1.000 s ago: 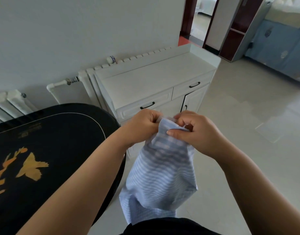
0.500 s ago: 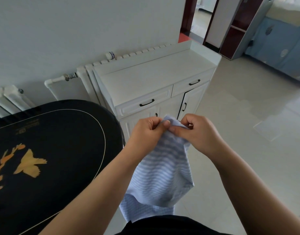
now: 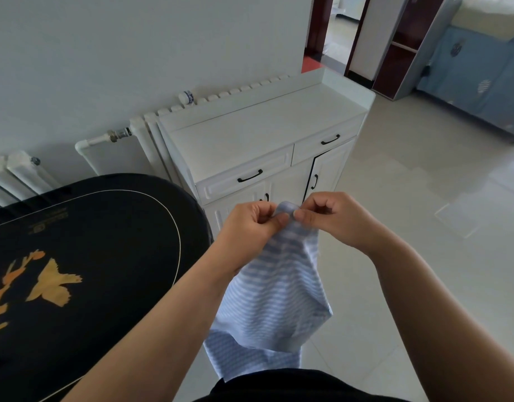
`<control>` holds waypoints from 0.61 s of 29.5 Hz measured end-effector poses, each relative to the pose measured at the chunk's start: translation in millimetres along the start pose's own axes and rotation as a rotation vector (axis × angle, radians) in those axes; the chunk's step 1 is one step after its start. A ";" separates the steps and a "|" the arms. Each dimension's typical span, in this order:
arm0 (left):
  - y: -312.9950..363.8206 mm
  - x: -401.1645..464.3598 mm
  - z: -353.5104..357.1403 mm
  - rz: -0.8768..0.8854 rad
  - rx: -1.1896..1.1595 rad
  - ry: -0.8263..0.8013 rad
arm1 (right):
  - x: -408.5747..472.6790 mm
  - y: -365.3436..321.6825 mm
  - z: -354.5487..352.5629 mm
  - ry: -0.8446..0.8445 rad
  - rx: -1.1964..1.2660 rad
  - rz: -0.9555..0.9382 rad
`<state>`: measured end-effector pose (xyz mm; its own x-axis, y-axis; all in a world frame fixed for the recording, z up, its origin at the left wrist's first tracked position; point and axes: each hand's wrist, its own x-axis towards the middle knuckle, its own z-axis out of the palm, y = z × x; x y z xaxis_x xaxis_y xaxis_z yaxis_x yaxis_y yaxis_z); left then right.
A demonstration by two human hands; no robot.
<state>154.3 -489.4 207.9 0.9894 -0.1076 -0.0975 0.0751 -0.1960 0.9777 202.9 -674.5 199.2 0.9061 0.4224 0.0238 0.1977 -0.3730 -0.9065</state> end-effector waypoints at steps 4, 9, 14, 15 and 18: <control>-3.6 -0.6 0.0 -0.031 -0.037 0.002 | -2.8 4.1 1.7 0.047 0.016 -0.012; -8.1 -0.1 6.3 0.031 0.070 0.088 | -7.2 4.4 12.0 0.133 0.056 -0.036; 5.6 14.4 8.6 0.137 0.140 0.172 | -5.2 -8.0 9.5 0.090 0.033 -0.075; 13.7 20.1 7.1 0.164 0.150 0.164 | -3.6 -12.3 3.8 0.066 0.033 -0.085; 44.2 37.3 0.7 0.248 0.176 0.103 | 3.4 -21.8 -19.6 0.010 0.152 -0.084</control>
<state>194.5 -502.7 247.3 0.9830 -0.0756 0.1675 -0.1834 -0.3430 0.9213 209.0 -681.1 227.3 0.8926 0.4383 0.1061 0.2150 -0.2068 -0.9545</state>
